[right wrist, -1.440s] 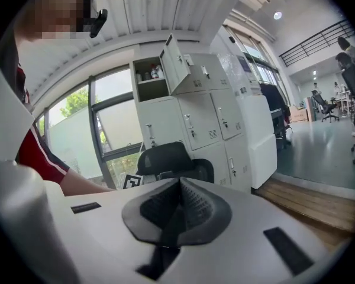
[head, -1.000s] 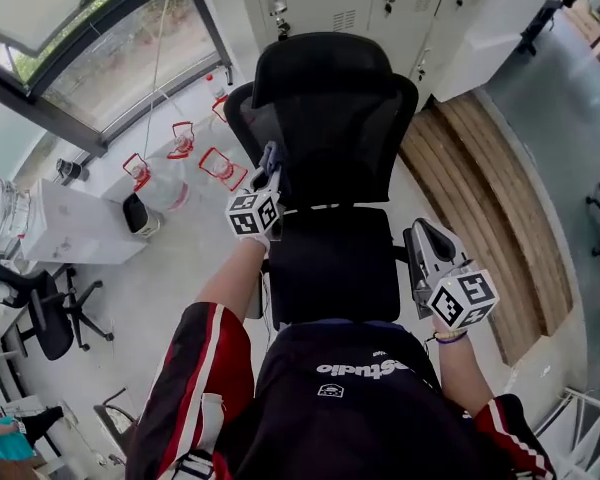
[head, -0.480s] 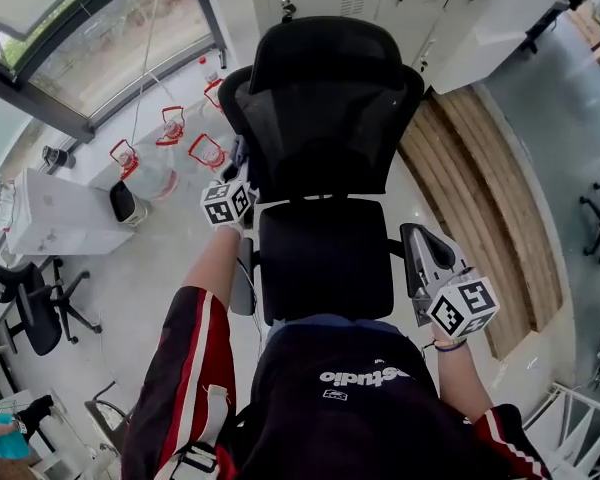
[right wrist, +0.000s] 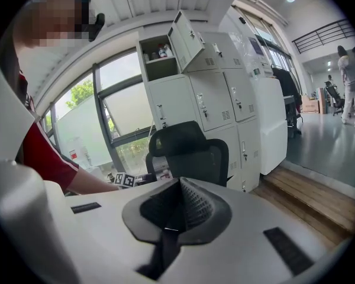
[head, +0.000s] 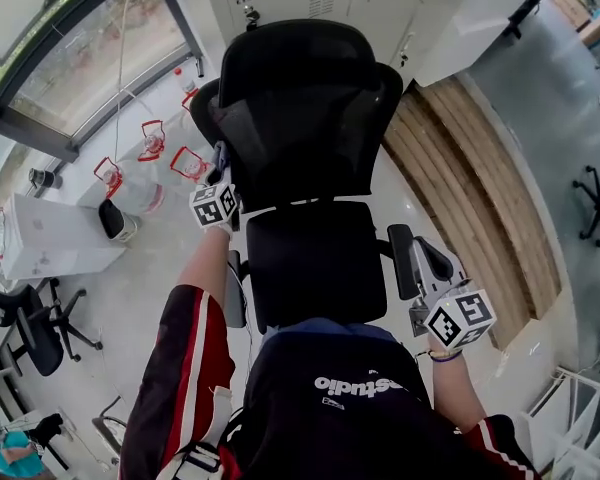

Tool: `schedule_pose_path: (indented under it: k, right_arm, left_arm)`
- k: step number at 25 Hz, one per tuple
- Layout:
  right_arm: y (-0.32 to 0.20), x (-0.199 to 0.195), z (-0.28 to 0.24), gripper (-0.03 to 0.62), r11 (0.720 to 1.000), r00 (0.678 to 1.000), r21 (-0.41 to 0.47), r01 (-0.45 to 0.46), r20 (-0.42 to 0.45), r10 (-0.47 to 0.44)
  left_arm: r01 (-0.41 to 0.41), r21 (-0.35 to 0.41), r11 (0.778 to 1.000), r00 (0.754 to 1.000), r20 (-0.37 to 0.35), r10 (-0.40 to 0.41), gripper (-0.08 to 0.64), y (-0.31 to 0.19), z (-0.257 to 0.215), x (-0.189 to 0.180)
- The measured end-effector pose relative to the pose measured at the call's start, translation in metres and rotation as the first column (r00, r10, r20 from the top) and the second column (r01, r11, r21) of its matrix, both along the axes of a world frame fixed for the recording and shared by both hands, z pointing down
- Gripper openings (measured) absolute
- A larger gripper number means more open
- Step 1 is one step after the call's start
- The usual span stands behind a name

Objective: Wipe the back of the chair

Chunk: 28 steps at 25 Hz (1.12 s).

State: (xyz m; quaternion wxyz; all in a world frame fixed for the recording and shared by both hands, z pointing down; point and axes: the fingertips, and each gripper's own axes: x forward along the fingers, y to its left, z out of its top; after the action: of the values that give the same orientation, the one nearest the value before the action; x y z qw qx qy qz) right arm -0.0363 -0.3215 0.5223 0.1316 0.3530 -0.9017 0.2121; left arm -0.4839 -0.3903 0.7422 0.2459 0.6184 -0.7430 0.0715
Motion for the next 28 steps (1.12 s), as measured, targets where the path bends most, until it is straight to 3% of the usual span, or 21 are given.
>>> schedule_pose_path:
  k: [12, 22, 28]
  right_arm:
    - [-0.012, 0.031, 0.0, 0.014, 0.998, 0.998, -0.003, -0.059, 0.014, 0.059]
    - [-0.021, 0.081, -0.009, 0.014, 0.988, 0.988, 0.009, -0.155, 0.018, 0.155]
    - [-0.023, 0.125, -0.005, 0.014, 0.97, 0.97, 0.008, -0.241, 0.009, 0.241]
  left_arm:
    - [-0.022, -0.035, 0.999, 1.0, 0.01, 0.022, 0.055, -0.029, 0.012, 0.041]
    - [-0.151, -0.024, 0.988, 0.989, 0.002, 0.151, 0.055, -0.085, 0.012, 0.124]
    - [-0.228, -0.01, 0.974, 0.974, -0.018, 0.227, 0.055, -0.125, 0.014, 0.193]
